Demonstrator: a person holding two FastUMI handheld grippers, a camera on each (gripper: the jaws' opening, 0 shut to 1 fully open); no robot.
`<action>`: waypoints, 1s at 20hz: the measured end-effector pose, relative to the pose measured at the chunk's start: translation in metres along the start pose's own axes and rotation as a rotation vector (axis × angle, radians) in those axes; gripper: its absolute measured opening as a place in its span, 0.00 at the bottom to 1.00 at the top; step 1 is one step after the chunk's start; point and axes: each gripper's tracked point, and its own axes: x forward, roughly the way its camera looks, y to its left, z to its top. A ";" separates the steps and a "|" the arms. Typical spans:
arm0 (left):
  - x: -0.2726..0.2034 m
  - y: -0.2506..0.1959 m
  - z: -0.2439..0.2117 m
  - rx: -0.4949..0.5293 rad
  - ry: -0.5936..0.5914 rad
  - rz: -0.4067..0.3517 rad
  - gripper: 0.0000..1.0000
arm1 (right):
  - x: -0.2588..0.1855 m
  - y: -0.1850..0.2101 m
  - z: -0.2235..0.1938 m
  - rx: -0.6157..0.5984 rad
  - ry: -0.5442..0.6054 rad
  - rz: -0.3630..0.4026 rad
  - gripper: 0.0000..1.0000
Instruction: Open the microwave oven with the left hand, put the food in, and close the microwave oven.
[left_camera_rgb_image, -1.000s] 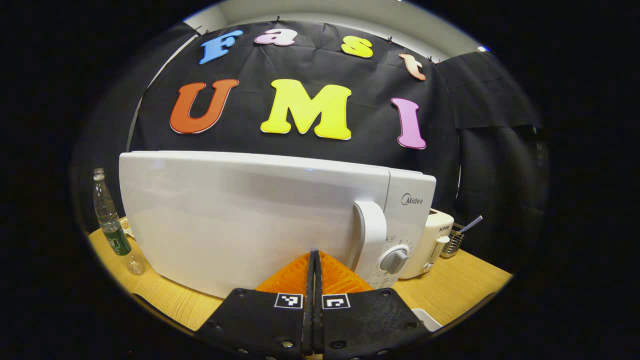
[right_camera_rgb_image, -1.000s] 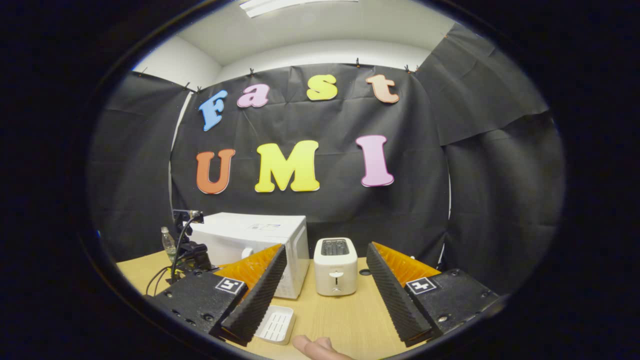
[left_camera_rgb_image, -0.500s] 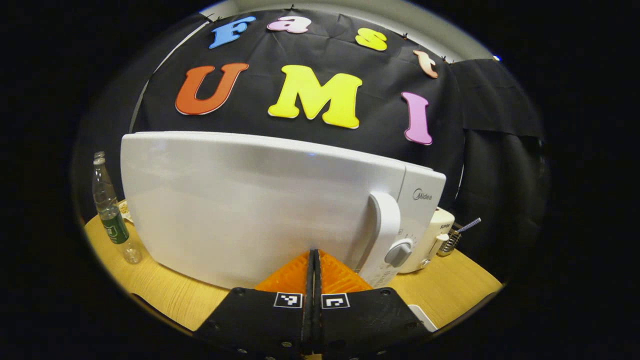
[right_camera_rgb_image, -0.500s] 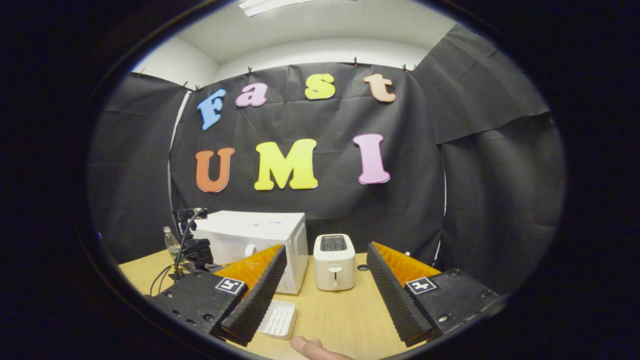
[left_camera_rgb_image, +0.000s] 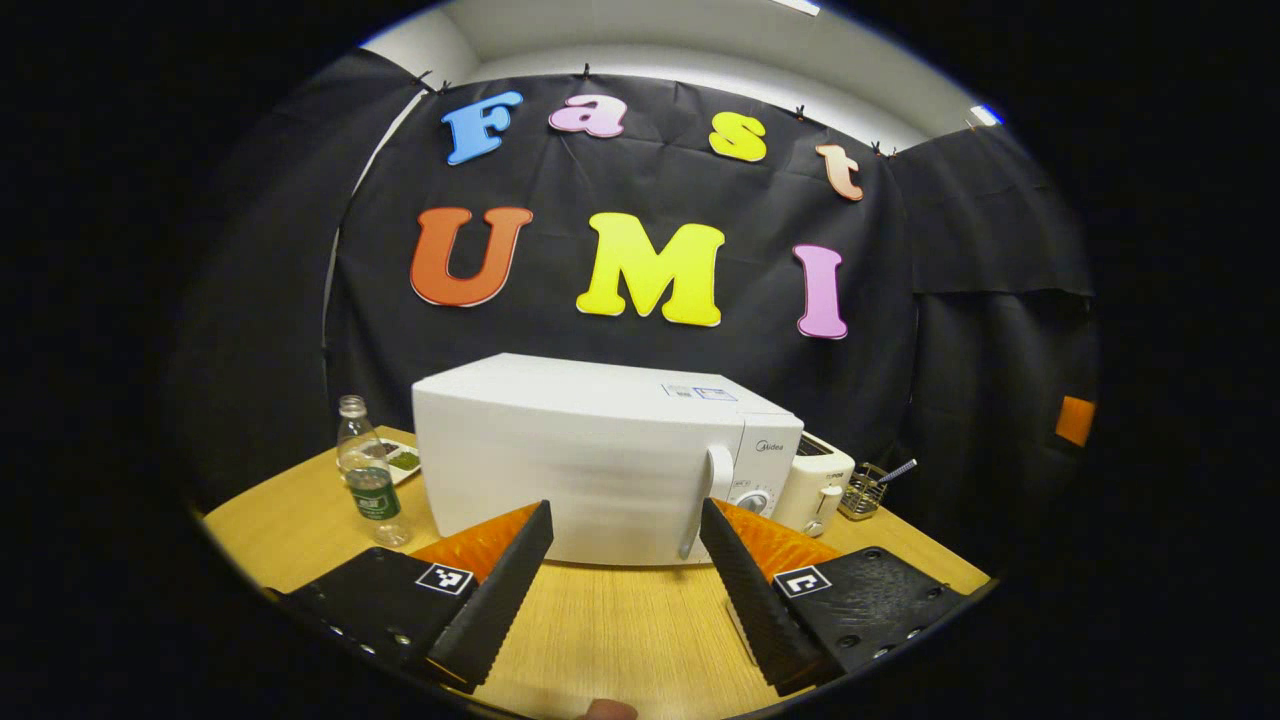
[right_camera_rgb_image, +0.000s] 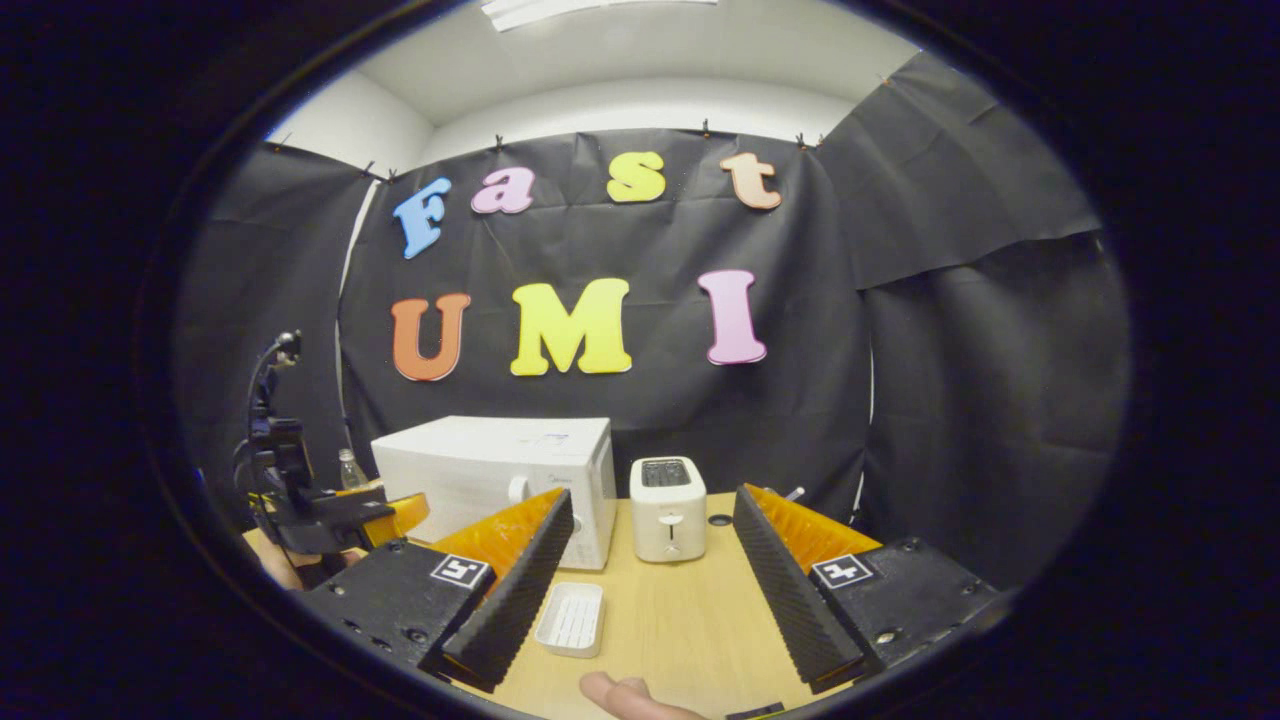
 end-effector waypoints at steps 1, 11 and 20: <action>-0.018 0.004 0.009 0.002 -0.009 0.011 0.93 | -0.007 0.004 0.002 0.006 -0.003 0.003 1.00; -0.129 0.041 0.077 0.048 -0.109 0.073 0.93 | -0.072 0.032 0.035 -0.031 -0.100 -0.003 1.00; -0.208 0.046 0.082 0.041 -0.160 0.082 0.93 | -0.108 0.045 0.042 -0.058 -0.163 0.023 1.00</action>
